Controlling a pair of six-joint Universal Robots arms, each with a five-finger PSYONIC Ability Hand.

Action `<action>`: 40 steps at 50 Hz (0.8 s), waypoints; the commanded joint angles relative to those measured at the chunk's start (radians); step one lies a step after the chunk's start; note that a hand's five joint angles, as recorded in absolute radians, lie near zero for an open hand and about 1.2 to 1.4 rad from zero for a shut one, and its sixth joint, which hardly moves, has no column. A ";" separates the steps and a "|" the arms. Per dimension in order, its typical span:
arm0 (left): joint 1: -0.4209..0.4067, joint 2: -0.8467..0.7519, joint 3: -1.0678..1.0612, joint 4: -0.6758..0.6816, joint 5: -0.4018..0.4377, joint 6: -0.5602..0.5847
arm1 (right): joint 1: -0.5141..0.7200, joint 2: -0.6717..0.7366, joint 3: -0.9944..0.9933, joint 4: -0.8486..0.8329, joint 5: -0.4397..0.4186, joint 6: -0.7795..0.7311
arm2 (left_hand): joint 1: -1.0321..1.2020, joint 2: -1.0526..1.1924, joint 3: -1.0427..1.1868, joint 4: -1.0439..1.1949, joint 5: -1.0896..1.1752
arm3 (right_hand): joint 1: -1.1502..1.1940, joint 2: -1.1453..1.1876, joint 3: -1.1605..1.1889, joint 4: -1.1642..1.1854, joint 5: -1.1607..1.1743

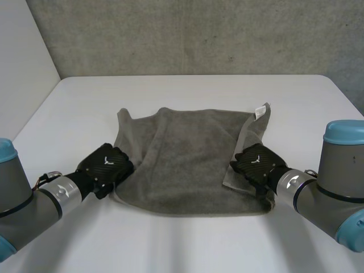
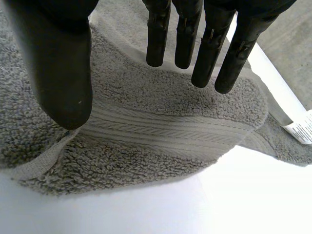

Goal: Fold the towel.

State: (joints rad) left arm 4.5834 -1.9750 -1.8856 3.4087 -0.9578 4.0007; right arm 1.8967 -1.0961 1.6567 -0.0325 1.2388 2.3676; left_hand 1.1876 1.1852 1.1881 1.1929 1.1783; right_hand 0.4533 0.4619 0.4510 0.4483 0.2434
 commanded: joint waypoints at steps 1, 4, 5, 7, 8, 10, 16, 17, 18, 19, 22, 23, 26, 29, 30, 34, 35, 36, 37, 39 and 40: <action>-0.009 0.005 0.005 -0.005 -0.015 -0.002 | -0.008 -0.002 -0.026 0.011 0.002 0.004 | 0.164 0.167 0.164 0.159 -0.001 | -0.031 -0.039 -0.028 -0.026 0.005; -0.009 0.010 0.006 -0.009 -0.015 -0.005 | -0.008 -0.004 -0.037 0.017 0.001 0.008 | 0.209 0.211 0.208 0.203 0.043 | -0.031 -0.039 -0.028 -0.026 0.005; -0.005 0.019 0.005 -0.015 -0.018 -0.006 | -0.007 -0.004 -0.049 0.032 0.001 0.008 | 0.209 0.211 0.208 0.203 0.043 | -0.031 -0.039 -0.028 -0.026 0.005; -0.001 0.041 0.003 -0.020 -0.025 -0.006 | -0.005 -0.004 -0.064 0.052 -0.001 0.010 | 0.209 0.211 0.208 0.203 0.043 | -0.031 -0.039 -0.028 -0.026 0.005; 0.000 0.068 -0.001 -0.028 -0.033 -0.009 | -0.004 -0.004 -0.080 0.077 -0.002 0.010 | 0.209 0.211 0.208 0.203 0.043 | -0.037 -0.045 -0.034 -0.032 -0.001; 0.002 0.091 -0.010 -0.037 -0.042 -0.012 | -0.001 -0.004 -0.097 0.105 -0.006 0.012 | 0.209 0.211 0.208 0.203 0.043 | -0.042 -0.051 -0.040 -0.037 -0.007; 0.005 0.165 -0.043 -0.077 -0.047 -0.018 | 0.019 -0.002 -0.149 0.184 -0.019 0.007 | 0.209 0.211 0.208 0.203 0.043 | -0.265 -0.273 -0.262 -0.260 -0.229; 0.006 0.179 -0.052 -0.081 -0.048 -0.018 | 0.031 -0.002 -0.155 0.192 -0.028 -0.001 | 0.209 0.211 0.208 0.203 0.043 | -0.279 -0.287 -0.276 -0.274 -0.243; 0.006 0.179 -0.052 -0.081 -0.048 -0.018 | 0.032 -0.002 -0.155 0.192 -0.029 -0.001 | 0.209 0.211 0.208 0.203 0.043 | -0.279 -0.287 -0.276 -0.274 -0.243; 0.009 0.188 -0.058 -0.086 -0.048 -0.020 | 0.048 -0.001 -0.158 0.194 -0.039 -0.007 | 0.209 0.211 0.208 0.203 0.043 | -0.279 -0.287 -0.276 -0.274 -0.243; 0.011 0.196 -0.067 -0.089 -0.048 -0.029 | 0.062 0.013 -0.173 0.197 -0.068 -0.051 | 0.209 0.211 0.208 0.203 0.043 | -0.279 -0.287 -0.276 -0.274 -0.243; 0.011 0.196 -0.067 -0.089 -0.048 -0.029 | 0.062 0.013 -0.173 0.197 -0.068 -0.051 | 0.209 0.211 0.208 0.203 0.043 | -0.279 -0.287 -0.276 -0.274 -0.243; 0.011 0.196 -0.069 -0.088 -0.048 -0.040 | 0.065 0.024 -0.186 0.207 -0.101 -0.137 | 0.209 0.211 0.208 0.203 0.043 | -0.279 -0.287 -0.276 -0.274 -0.243; 0.012 0.196 -0.069 -0.088 -0.048 -0.048 | 0.073 0.025 -0.198 0.269 -0.130 -0.237 | 0.209 0.211 0.208 0.203 0.043 | -0.279 -0.287 -0.276 -0.274 -0.243; 0.011 0.194 -0.069 -0.088 -0.048 -0.048 | 0.073 0.035 -0.215 0.311 -0.137 -0.287 | 0.209 0.211 0.208 0.203 0.043 | -0.279 -0.287 -0.276 -0.274 -0.243; 0.011 0.192 -0.069 -0.088 -0.048 -0.049 | 0.073 0.087 -0.261 0.396 -0.137 -0.360 | 0.209 0.211 0.208 0.203 0.043 | -0.274 -0.283 -0.272 -0.269 -0.239; 0.011 0.192 -0.069 -0.088 -0.048 -0.049 | 0.073 0.110 -0.279 0.433 -0.133 -0.381 | 0.209 0.211 0.208 0.203 0.043 | -0.254 -0.263 -0.252 -0.249 -0.219; 0.011 0.194 -0.069 -0.088 -0.047 -0.049 | 0.073 0.128 -0.293 0.457 -0.133 -0.387 | 0.209 0.211 0.208 0.203 0.043 | -0.239 -0.248 -0.237 -0.234 -0.204; 0.011 0.194 -0.069 -0.088 -0.047 -0.049 | 0.073 0.128 -0.293 0.457 -0.133 -0.387 | 0.209 0.211 0.208 0.203 0.043 | -0.239 -0.248 -0.237 -0.234 -0.204; 0.011 0.192 -0.069 -0.089 -0.048 -0.049 | 0.071 0.142 -0.308 0.468 -0.137 -0.387 | 0.209 0.211 0.208 0.203 0.043 | -0.222 -0.230 -0.219 -0.217 -0.186; 0.011 0.192 -0.069 -0.089 -0.048 -0.049 | 0.071 0.142 -0.308 0.468 -0.137 -0.387 | 0.209 0.211 0.208 0.203 0.043 | -0.222 -0.230 -0.219 -0.217 -0.186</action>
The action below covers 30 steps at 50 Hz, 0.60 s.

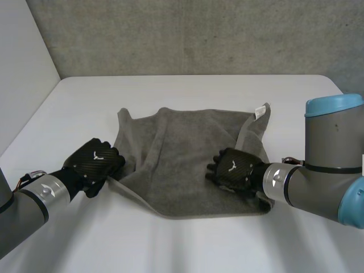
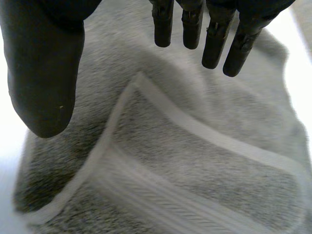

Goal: Fold the towel.

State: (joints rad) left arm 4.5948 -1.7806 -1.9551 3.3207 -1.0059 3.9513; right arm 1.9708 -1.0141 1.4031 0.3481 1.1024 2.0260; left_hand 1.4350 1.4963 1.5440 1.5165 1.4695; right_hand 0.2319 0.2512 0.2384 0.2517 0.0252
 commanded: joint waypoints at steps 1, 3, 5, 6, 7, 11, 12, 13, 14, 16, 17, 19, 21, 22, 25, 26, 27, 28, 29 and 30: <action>-0.001 -0.002 0.001 -0.001 0.000 0.000 | -0.004 0.063 -0.056 0.083 0.000 -0.046 | -0.039 -0.100 -0.148 -0.120 -0.248 | 0.009 -0.011 0.002 -0.011 0.041; -0.001 0.000 0.001 0.000 0.001 -0.001 | -0.009 0.066 -0.056 0.077 0.000 -0.046 | -0.039 -0.100 -0.148 -0.120 -0.248 | 0.009 -0.011 0.002 -0.011 0.041; -0.001 -0.002 0.001 0.000 0.000 -0.001 | -0.012 0.071 -0.058 0.071 0.002 -0.046 | -0.039 -0.100 -0.148 -0.120 -0.248 | 0.015 -0.005 0.008 -0.005 0.047; 0.001 -0.002 0.001 -0.001 0.001 -0.001 | -0.013 0.074 -0.058 0.062 0.002 -0.046 | -0.039 -0.100 -0.148 -0.120 -0.248 | 0.032 0.013 0.025 0.012 0.064; 0.001 -0.002 -0.001 0.000 0.001 -0.001 | -0.015 0.075 -0.058 0.051 0.005 -0.044 | -0.039 -0.100 -0.148 -0.120 -0.248 | 0.087 0.068 0.081 0.068 0.120; 0.001 -0.003 0.001 0.000 0.000 -0.001 | -0.015 0.075 -0.056 0.028 0.017 -0.040 | -0.039 -0.100 -0.148 -0.120 -0.248 | 0.269 0.250 0.263 0.249 0.301; 0.001 -0.002 0.001 0.000 0.001 -0.001 | -0.015 0.075 -0.053 0.016 0.020 -0.040 | -0.039 -0.100 -0.148 -0.120 -0.248 | 0.319 0.300 0.313 0.300 0.352; 0.001 -0.002 0.001 0.000 0.001 -0.001 | -0.015 0.075 -0.053 0.015 0.020 -0.040 | -0.039 -0.100 -0.148 -0.120 -0.248 | 0.320 0.301 0.313 0.300 0.352; 0.001 -0.002 0.001 0.000 0.001 -0.001 | -0.015 0.075 -0.050 0.002 0.025 -0.036 | -0.039 -0.100 -0.148 -0.120 -0.248 | 0.326 0.306 0.319 0.306 0.358; -0.001 -0.002 0.001 0.000 0.001 -0.001 | -0.015 0.075 -0.047 -0.012 0.030 -0.033 | -0.039 -0.100 -0.148 -0.120 -0.248 | 0.326 0.306 0.319 0.306 0.358; -0.001 -0.002 0.002 0.000 0.000 -0.001 | -0.015 0.075 -0.044 -0.020 0.031 -0.026 | -0.039 -0.100 -0.148 -0.120 -0.248 | 0.326 0.306 0.319 0.306 0.358; 0.001 -0.002 0.002 0.000 0.001 -0.001 | -0.017 0.075 -0.044 -0.021 0.034 -0.018 | -0.039 -0.100 -0.148 -0.120 -0.248 | 0.326 0.306 0.319 0.306 0.358; 0.001 -0.002 0.002 0.000 0.001 -0.001 | -0.017 0.074 -0.042 -0.020 0.034 -0.015 | -0.039 -0.100 -0.148 -0.120 -0.248 | 0.326 0.306 0.319 0.306 0.358; 0.001 -0.002 0.004 0.000 0.001 0.000 | -0.017 0.074 -0.038 -0.020 0.034 -0.015 | -0.039 -0.100 -0.148 -0.120 -0.248 | 0.326 0.306 0.319 0.306 0.358; 0.001 -0.002 0.005 0.003 0.001 0.000 | -0.017 0.074 -0.032 -0.018 0.034 -0.015 | -0.039 -0.100 -0.148 -0.120 -0.248 | 0.326 0.306 0.319 0.306 0.358; 0.003 -0.002 0.007 0.003 0.000 0.000 | -0.017 0.074 -0.030 -0.017 0.036 -0.015 | -0.039 -0.100 -0.148 -0.120 -0.248 | 0.326 0.306 0.319 0.306 0.358; 0.003 -0.002 0.007 0.003 0.000 0.000 | -0.017 0.074 -0.030 -0.017 0.036 -0.015 | -0.039 -0.100 -0.148 -0.120 -0.248 | 0.326 0.306 0.319 0.306 0.358; 0.004 -0.002 0.010 0.005 0.001 0.000 | -0.017 0.074 -0.030 -0.017 0.036 -0.015 | -0.039 -0.100 -0.148 -0.120 -0.248 | 0.317 0.298 0.311 0.297 0.349; 0.004 -0.002 0.010 0.005 0.001 0.000 | -0.017 0.074 -0.030 -0.017 0.036 -0.015 | -0.039 -0.100 -0.148 -0.120 -0.248 | 0.317 0.298 0.310 0.297 0.349; 0.007 -0.002 0.012 0.003 0.000 0.000 | -0.017 0.074 -0.030 -0.017 0.037 -0.015 | -0.039 -0.100 -0.148 -0.120 -0.248 | 0.308 0.289 0.302 0.288 0.340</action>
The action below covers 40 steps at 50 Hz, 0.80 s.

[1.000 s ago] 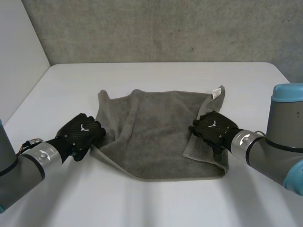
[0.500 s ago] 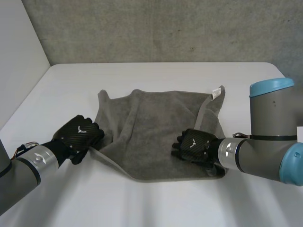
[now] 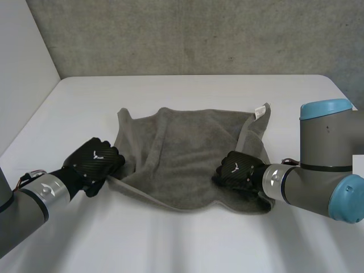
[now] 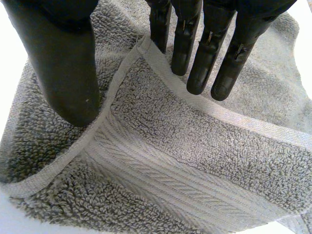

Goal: Fold the towel.

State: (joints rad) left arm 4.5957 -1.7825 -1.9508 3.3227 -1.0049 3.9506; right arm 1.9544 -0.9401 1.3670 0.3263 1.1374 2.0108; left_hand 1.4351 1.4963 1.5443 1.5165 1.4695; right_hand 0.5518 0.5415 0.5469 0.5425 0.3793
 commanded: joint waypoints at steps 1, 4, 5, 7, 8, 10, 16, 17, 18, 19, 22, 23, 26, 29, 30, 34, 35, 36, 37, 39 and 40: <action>0.011 -0.001 0.009 0.003 -0.001 0.001 | 0.000 0.000 0.006 0.005 0.004 0.000 | -0.039 -0.100 -0.148 -0.120 -0.248 | -0.020 -0.010 -0.016 -0.011 -0.022; 0.015 0.000 0.010 0.003 0.000 0.001 | -0.002 -0.002 0.007 0.005 0.004 0.000 | -0.039 -0.100 -0.148 -0.120 -0.248 | -0.032 -0.022 -0.027 -0.023 -0.034; 0.015 0.000 0.010 0.003 0.000 0.001 | -0.002 -0.002 0.007 0.005 0.004 0.000 | -0.039 -0.100 -0.148 -0.120 -0.248 | -0.032 -0.022 -0.027 -0.023 -0.034; 0.017 0.000 0.010 0.004 -0.001 0.002 | -0.003 -0.008 0.012 0.005 0.002 0.003 | -0.039 -0.100 -0.148 -0.120 -0.248 | -0.021 -0.010 -0.016 -0.011 -0.023; 0.017 0.000 0.010 0.004 -0.001 0.002 | -0.003 -0.008 0.012 0.005 0.002 0.003 | -0.039 -0.100 -0.148 -0.120 -0.248 | -0.021 -0.010 -0.016 -0.011 -0.023; 0.022 -0.002 0.010 0.004 -0.001 0.002 | -0.003 -0.014 0.018 0.004 0.001 0.009 | -0.039 -0.100 -0.148 -0.120 -0.248 | -0.009 0.001 -0.004 0.000 -0.011; 0.025 -0.001 0.009 0.003 -0.001 0.002 | -0.006 -0.037 0.023 -0.001 -0.004 0.040 | -0.039 -0.100 -0.148 -0.120 -0.248 | 0.026 0.037 0.031 0.036 0.024; 0.025 -0.002 0.009 0.003 -0.001 0.002 | -0.006 -0.037 0.023 -0.001 -0.004 0.040 | -0.039 -0.100 -0.148 -0.120 -0.248 | 0.026 0.037 0.031 0.036 0.024; 0.025 0.000 0.009 0.003 -0.001 0.002 | -0.008 -0.039 0.024 -0.001 -0.004 0.045 | -0.039 -0.100 -0.148 -0.120 -0.248 | 0.070 0.080 0.075 0.079 0.068; 0.025 0.000 0.009 0.003 -0.001 0.002 | -0.015 -0.039 0.026 -0.001 -0.004 0.045 | -0.039 -0.100 -0.148 -0.120 -0.248 | 0.108 0.119 0.113 0.118 0.106; 0.026 0.000 0.009 0.003 -0.001 0.002 | -0.028 -0.039 0.027 -0.001 -0.004 0.046 | -0.039 -0.100 -0.148 -0.120 -0.248 | 0.138 0.148 0.143 0.147 0.136; 0.026 0.000 0.009 0.003 -0.001 0.002 | -0.028 -0.039 0.027 -0.001 -0.004 0.046 | -0.039 -0.100 -0.148 -0.120 -0.248 | 0.138 0.148 0.143 0.147 0.136; 0.026 0.000 0.009 0.004 -0.001 0.002 | -0.043 -0.039 0.030 -0.001 -0.004 0.046 | -0.039 -0.100 -0.148 -0.120 -0.248 | 0.156 0.166 0.160 0.165 0.154; 0.026 0.000 0.009 0.003 -0.001 0.002 | -0.058 -0.040 0.040 -0.001 -0.004 0.046 | -0.039 -0.100 -0.148 -0.120 -0.248 | 0.156 0.166 0.160 0.165 0.154; 0.026 0.000 0.009 0.003 -0.001 0.002 | -0.064 -0.042 0.044 -0.001 -0.004 0.046 | -0.039 -0.100 -0.148 -0.120 -0.248 | 0.156 0.166 0.160 0.165 0.154; 0.026 0.000 0.009 0.003 -0.001 0.002 | -0.071 -0.045 0.052 -0.004 -0.007 0.046 | -0.039 -0.100 -0.148 -0.120 -0.248 | 0.144 0.154 0.149 0.153 0.142; 0.026 0.000 0.009 0.003 -0.001 0.002 | -0.071 -0.045 0.055 -0.006 -0.010 0.046 | -0.039 -0.100 -0.148 -0.120 -0.248 | 0.126 0.137 0.131 0.136 0.124; 0.026 0.000 0.009 0.003 -0.001 0.002 | -0.071 -0.045 0.055 -0.006 -0.010 0.046 | -0.039 -0.100 -0.148 -0.120 -0.248 | 0.126 0.137 0.131 0.136 0.124; 0.026 -0.001 0.009 0.003 -0.001 0.002 | -0.071 -0.045 0.058 -0.012 -0.011 0.046 | -0.039 -0.100 -0.148 -0.120 -0.248 | 0.112 0.122 0.117 0.121 0.110; 0.025 0.000 0.009 0.003 -0.001 0.002 | -0.071 -0.045 0.061 -0.021 -0.012 0.046 | -0.039 -0.100 -0.148 -0.120 -0.248 | 0.112 0.122 0.116 0.121 0.110; 0.025 0.000 0.009 0.003 -0.001 0.002 | -0.068 -0.043 0.063 -0.030 -0.012 0.045 | -0.039 -0.100 -0.148 -0.120 -0.248 | 0.126 0.136 0.131 0.135 0.124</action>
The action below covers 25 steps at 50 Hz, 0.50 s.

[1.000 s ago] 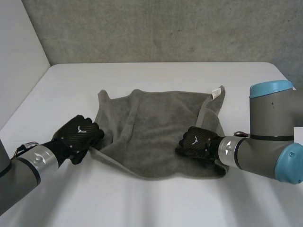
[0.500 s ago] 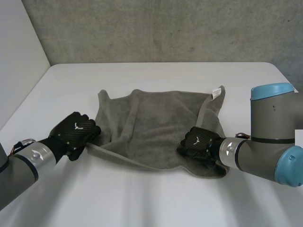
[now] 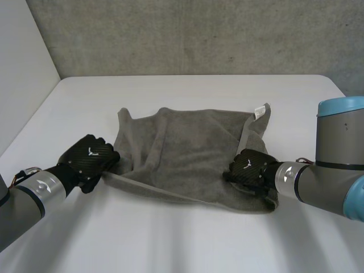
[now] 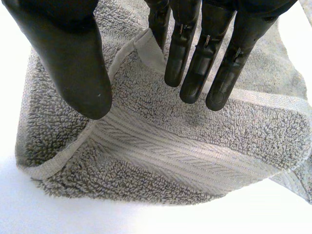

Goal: Fold the towel.

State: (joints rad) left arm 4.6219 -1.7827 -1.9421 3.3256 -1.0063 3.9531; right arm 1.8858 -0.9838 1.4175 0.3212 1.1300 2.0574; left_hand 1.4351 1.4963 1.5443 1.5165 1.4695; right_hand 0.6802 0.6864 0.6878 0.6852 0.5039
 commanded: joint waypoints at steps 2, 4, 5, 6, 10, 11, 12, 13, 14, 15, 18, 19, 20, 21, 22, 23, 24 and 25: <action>-0.003 0.000 0.000 0.000 0.000 0.000 | 0.001 0.001 0.014 -0.034 -0.004 -0.002 | -0.039 -0.100 -0.148 -0.120 -0.248 | 0.027 0.021 0.019 0.022 0.029; -0.005 0.000 0.000 0.000 0.000 0.000 | 0.003 0.002 0.014 -0.040 -0.004 -0.002 | -0.039 -0.100 -0.148 -0.120 -0.248 | 0.086 0.080 0.078 0.081 0.088; -0.008 0.000 0.000 0.000 0.000 0.000 | 0.003 0.002 0.014 -0.047 -0.004 -0.002 | -0.039 -0.100 -0.148 -0.120 -0.248 | 0.179 0.173 0.171 0.174 0.181; -0.008 0.000 0.000 0.000 0.000 0.000 | 0.003 0.002 0.014 -0.054 -0.004 -0.002 | -0.039 -0.100 -0.148 -0.120 -0.248 | 0.285 0.278 0.277 0.279 0.286; -0.009 0.000 0.000 0.000 0.000 0.000 | 0.003 0.002 0.011 -0.077 -0.001 0.000 | -0.039 -0.100 -0.148 -0.120 -0.248 | 0.523 0.517 0.516 0.518 0.525; -0.009 0.000 0.002 0.000 0.000 0.000 | 0.003 0.002 0.011 -0.096 0.002 0.000 | -0.039 -0.100 -0.148 -0.120 -0.248 | 0.616 0.610 0.609 0.611 0.618; -0.009 0.000 0.002 0.000 0.000 0.000 | 0.003 0.002 0.011 -0.096 0.002 0.000 | -0.039 -0.100 -0.148 -0.120 -0.248 | 0.617 0.611 0.610 0.612 0.619; -0.008 0.000 0.002 0.002 0.000 0.000 | 0.003 0.002 0.009 -0.111 0.004 0.000 | -0.039 -0.100 -0.148 -0.120 -0.248 | 0.715 0.709 0.707 0.710 0.717; -0.008 0.002 0.005 0.002 0.000 0.000 | 0.004 0.001 0.005 -0.123 0.007 0.003 | -0.039 -0.100 -0.148 -0.120 -0.248 | 0.716 0.710 0.708 0.711 0.718; -0.008 0.002 0.005 0.002 0.000 0.000 | 0.004 0.001 0.005 -0.123 0.007 0.003 | -0.039 -0.100 -0.148 -0.120 -0.248 | 0.716 0.710 0.708 0.711 0.718; -0.009 0.003 0.012 0.002 -0.002 0.000 | 0.004 -0.003 -0.006 -0.139 0.005 0.017 | -0.039 -0.100 -0.148 -0.120 -0.248 | 0.716 0.710 0.708 0.711 0.718; -0.011 0.005 0.017 0.002 -0.006 0.000 | 0.006 -0.004 -0.015 -0.146 0.005 0.029 | -0.039 -0.100 -0.148 -0.120 -0.248 | 0.716 0.710 0.708 0.711 0.718; -0.011 0.005 0.017 0.002 -0.006 0.000 | 0.006 -0.010 -0.023 -0.152 0.005 0.044 | -0.039 -0.100 -0.148 -0.120 -0.248 | 0.716 0.710 0.708 0.711 0.718; -0.012 0.006 0.020 0.000 -0.015 0.000 | 0.006 -0.010 -0.023 -0.152 0.005 0.044 | -0.039 -0.100 -0.148 -0.120 -0.248 | 0.716 0.710 0.708 0.711 0.718; -0.012 0.009 0.022 0.000 -0.024 -0.002 | 0.006 -0.016 -0.029 -0.163 0.005 0.062 | -0.039 -0.100 -0.148 -0.120 -0.248 | 0.716 0.710 0.708 0.711 0.718; -0.012 0.009 0.022 0.000 -0.025 -0.002 | 0.006 -0.016 -0.029 -0.163 0.005 0.063 | -0.039 -0.100 -0.148 -0.120 -0.248 | 0.716 0.710 0.708 0.711 0.718; -0.012 0.014 0.025 0.000 -0.031 -0.002 | 0.006 -0.025 -0.029 -0.174 0.004 0.082 | -0.039 -0.100 -0.148 -0.120 -0.248 | 0.716 0.710 0.708 0.711 0.718; -0.012 0.017 0.026 0.000 -0.034 -0.002 | 0.004 -0.036 -0.029 -0.185 0.001 0.101 | -0.039 -0.100 -0.148 -0.120 -0.248 | 0.716 0.710 0.708 0.711 0.718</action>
State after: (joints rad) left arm 4.6112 -1.7779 -1.9271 3.3267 -1.0149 3.9528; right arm 1.8908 -0.9901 1.4032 0.1743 1.1354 2.0885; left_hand 1.4351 1.4964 1.5444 1.5165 1.4695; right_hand 1.3297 1.3016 1.3372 1.3379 1.1647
